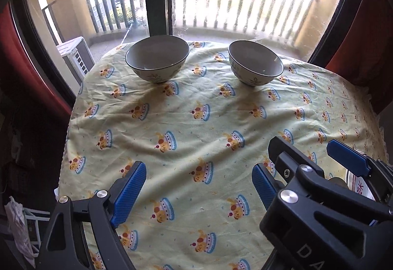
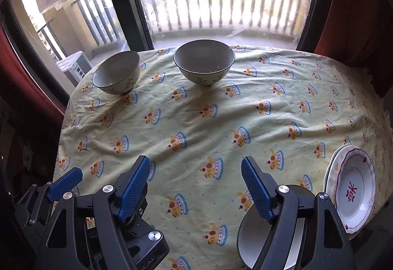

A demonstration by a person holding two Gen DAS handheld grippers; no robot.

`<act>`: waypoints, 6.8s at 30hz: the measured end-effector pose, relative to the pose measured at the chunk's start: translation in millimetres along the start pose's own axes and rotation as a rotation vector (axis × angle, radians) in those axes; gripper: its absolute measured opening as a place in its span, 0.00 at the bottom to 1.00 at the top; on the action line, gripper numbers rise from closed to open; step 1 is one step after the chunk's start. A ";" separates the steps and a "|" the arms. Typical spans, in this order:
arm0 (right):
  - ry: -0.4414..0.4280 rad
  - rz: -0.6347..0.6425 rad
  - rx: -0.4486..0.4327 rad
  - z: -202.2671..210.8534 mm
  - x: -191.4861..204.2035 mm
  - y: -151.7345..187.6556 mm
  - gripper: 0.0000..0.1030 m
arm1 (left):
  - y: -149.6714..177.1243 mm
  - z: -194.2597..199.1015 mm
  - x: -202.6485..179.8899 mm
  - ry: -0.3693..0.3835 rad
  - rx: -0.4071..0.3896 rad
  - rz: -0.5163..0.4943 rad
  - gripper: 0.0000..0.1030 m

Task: Organize plates and bowls
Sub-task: 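Move both grippers to the next white bowl, then grip the rim of the white bowl with both grippers, then lift and carry the white bowl toward the plate stack, then lower the white bowl beside the plate stack and open both grippers, then move both grippers to the last white bowl by the window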

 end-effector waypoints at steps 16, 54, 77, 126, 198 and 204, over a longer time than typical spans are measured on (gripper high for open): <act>0.041 -0.053 -0.062 -36.6 65.1 -68.0 0.77 | -82.6 -27.9 59.9 -0.004 -0.063 -0.072 0.87; -0.032 -0.081 0.009 -216.0 116.3 -152.7 0.24 | -161.0 -181.1 122.4 -0.082 0.005 0.009 0.28; 0.034 -0.073 -0.035 -143.6 100.0 -136.6 0.24 | -142.7 -111.5 98.0 -0.015 -0.023 -0.026 0.27; -0.017 0.000 -0.105 50.3 -113.5 -5.7 0.24 | 10.8 32.5 -122.8 -0.057 -0.083 -0.010 0.27; -0.103 0.028 -0.011 41.4 -137.2 9.4 0.76 | 12.2 30.6 -138.6 -0.068 -0.045 0.008 0.68; -0.089 0.023 -0.060 44.4 -119.3 -32.5 0.76 | -30.0 31.2 -121.7 -0.058 -0.092 0.011 0.75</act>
Point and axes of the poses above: each gripper's, at about its wrist camera, not at the fingertips, and z roughly against the way its jaws point, x to its left, y to its underside, the point moved 8 cm from there along -z, roughly the way its jaws point, and after that the axes turned 3 degrees about -x, right-handed, at the moved point
